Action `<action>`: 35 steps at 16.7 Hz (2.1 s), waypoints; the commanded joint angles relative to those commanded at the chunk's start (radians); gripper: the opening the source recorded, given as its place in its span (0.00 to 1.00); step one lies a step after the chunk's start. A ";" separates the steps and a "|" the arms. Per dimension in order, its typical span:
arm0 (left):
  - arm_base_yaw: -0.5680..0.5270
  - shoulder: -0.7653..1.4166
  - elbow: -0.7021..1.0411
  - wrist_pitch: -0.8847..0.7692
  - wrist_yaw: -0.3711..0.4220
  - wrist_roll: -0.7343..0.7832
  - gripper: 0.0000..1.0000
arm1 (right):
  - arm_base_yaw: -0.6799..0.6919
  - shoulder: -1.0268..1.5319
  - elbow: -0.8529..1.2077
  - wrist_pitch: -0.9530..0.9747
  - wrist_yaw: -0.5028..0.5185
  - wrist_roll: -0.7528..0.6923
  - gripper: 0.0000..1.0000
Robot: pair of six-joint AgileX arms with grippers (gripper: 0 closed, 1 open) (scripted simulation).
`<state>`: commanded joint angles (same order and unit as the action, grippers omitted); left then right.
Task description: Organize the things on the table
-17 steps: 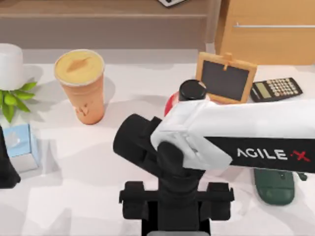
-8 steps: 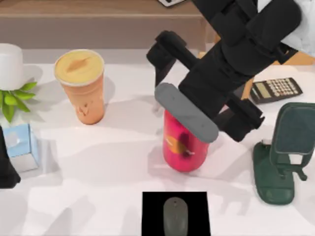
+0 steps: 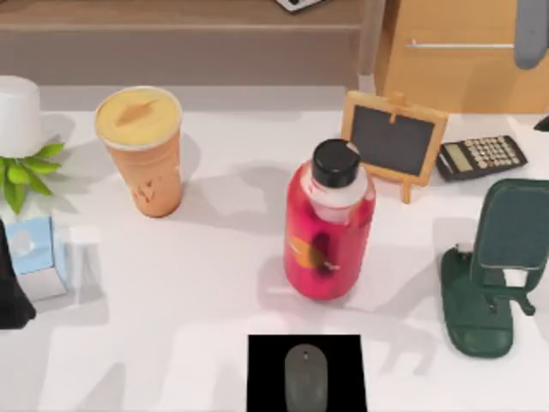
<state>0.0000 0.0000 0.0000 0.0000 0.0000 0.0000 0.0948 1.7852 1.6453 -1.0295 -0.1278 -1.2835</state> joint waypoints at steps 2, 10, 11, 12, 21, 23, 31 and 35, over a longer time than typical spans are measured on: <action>0.000 0.000 0.000 0.000 0.000 0.000 1.00 | -0.168 0.059 -0.015 -0.012 0.025 0.116 1.00; 0.000 0.000 0.000 0.000 0.000 0.000 1.00 | -0.603 0.247 -0.097 -0.047 0.125 0.421 1.00; 0.000 0.000 0.000 0.000 0.000 0.000 1.00 | -0.614 0.253 -0.100 -0.048 0.129 0.430 1.00; 0.000 0.000 0.000 0.000 0.000 0.000 1.00 | -0.615 0.253 -0.100 -0.048 0.129 0.430 1.00; 0.000 0.000 0.000 0.000 0.000 0.000 1.00 | -0.613 0.291 -0.159 0.049 0.129 0.432 1.00; 0.000 0.000 0.000 0.000 0.000 0.000 1.00 | -0.613 0.318 -0.199 0.116 0.130 0.433 1.00; 0.000 0.000 0.000 0.000 0.000 0.000 1.00 | -0.613 0.351 -0.245 0.195 0.130 0.433 0.92; 0.000 0.000 0.000 0.000 0.000 0.000 1.00 | -0.613 0.351 -0.245 0.195 0.130 0.433 0.62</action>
<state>0.0000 0.0000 0.0000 0.0000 0.0000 0.0000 -0.5183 2.1367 1.4001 -0.8346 0.0021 -0.8507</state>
